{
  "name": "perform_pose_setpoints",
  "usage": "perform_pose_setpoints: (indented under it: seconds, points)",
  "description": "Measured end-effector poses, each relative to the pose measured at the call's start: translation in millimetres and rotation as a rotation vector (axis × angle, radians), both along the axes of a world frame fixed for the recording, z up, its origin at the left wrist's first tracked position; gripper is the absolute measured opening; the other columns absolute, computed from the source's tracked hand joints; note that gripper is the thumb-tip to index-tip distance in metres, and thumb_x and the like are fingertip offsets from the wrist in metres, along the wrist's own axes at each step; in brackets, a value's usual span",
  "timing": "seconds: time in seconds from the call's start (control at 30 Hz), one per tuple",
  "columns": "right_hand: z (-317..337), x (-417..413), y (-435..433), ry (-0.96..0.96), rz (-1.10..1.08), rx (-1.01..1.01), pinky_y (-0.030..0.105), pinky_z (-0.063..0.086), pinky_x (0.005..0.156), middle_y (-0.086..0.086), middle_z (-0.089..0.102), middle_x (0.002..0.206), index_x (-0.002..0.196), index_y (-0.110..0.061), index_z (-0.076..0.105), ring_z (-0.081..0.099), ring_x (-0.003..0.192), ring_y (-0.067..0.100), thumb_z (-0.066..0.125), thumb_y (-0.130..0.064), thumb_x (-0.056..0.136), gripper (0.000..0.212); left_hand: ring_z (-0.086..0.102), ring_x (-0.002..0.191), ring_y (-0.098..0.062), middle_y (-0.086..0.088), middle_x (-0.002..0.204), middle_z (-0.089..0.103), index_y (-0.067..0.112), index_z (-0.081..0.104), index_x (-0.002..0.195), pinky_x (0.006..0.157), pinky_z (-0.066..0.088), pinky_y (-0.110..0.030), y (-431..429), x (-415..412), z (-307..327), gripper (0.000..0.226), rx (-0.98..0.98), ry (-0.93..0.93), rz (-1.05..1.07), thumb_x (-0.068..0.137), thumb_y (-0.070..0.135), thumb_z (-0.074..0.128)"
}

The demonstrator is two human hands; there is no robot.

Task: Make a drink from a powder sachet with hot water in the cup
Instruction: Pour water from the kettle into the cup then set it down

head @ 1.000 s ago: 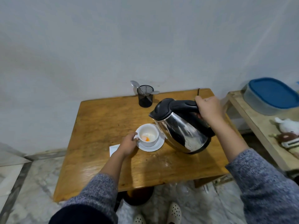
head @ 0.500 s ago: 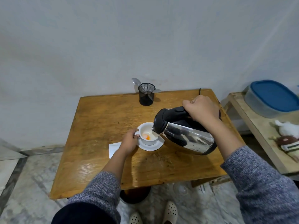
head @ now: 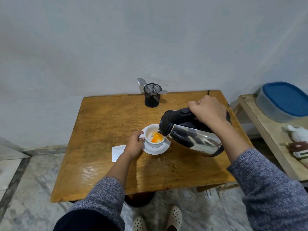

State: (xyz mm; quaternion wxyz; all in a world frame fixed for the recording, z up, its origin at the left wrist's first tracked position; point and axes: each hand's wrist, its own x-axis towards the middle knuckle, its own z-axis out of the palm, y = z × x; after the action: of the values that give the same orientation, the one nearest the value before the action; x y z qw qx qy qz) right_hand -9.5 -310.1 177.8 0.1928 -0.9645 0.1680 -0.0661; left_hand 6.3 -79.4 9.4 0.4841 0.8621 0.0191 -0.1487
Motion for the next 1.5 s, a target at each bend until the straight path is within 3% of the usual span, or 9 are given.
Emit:
perform_pose_setpoints:
  seconds: [0.5, 0.63, 0.8, 1.5]
  points:
    - [4, 0, -2, 0.0, -0.012, 0.012, 0.029, 0.04, 0.055, 0.006, 0.054, 0.053, 0.044, -0.013, 0.046, 0.048, 0.049, 0.025, 0.043, -0.032, 0.08, 0.04, 0.047, 0.105, -0.018, -0.013, 0.128, 0.055, 0.01, 0.054, 0.12, 0.087, 0.037, -0.03, 3, 6, 1, 0.029, 0.015, 0.036, -0.043, 0.093, 0.008, 0.045]
    - [5, 1, 0, -0.004, 0.002, 0.001, 0.028, 0.035, 0.052, 0.004, 0.049, 0.05, 0.045, -0.013, 0.046, 0.044, 0.047, 0.024, 0.043, -0.031, 0.081, 0.04, 0.05, 0.113, -0.025, -0.014, 0.129, 0.054, 0.011, 0.052, 0.123, 0.09, 0.039, -0.032, 3, 6, 1, 0.03, 0.016, 0.053, -0.044, 0.093, 0.01, 0.045]
    - [6, 2, 2, -0.01, 0.009, -0.008, 0.028, 0.034, 0.051, 0.004, 0.051, 0.052, 0.043, -0.014, 0.044, 0.044, 0.047, 0.023, 0.043, -0.031, 0.08, 0.041, 0.051, 0.105, -0.021, -0.013, 0.125, 0.057, 0.013, 0.055, 0.119, 0.086, 0.04, -0.031, 5, 7, 1, 0.028, 0.016, 0.049, -0.057, 0.093, 0.01, 0.046]
    - [8, 4, 3, 0.012, 0.001, -0.035, 0.026, 0.03, 0.048, 0.002, 0.046, 0.05, 0.045, -0.015, 0.043, 0.038, 0.045, 0.021, 0.043, -0.031, 0.081, 0.039, 0.05, 0.109, -0.022, -0.013, 0.129, 0.054, 0.013, 0.052, 0.122, 0.091, 0.04, -0.032, 5, 9, 1, 0.029, 0.032, 0.071, -0.094, 0.094, 0.012, 0.044]
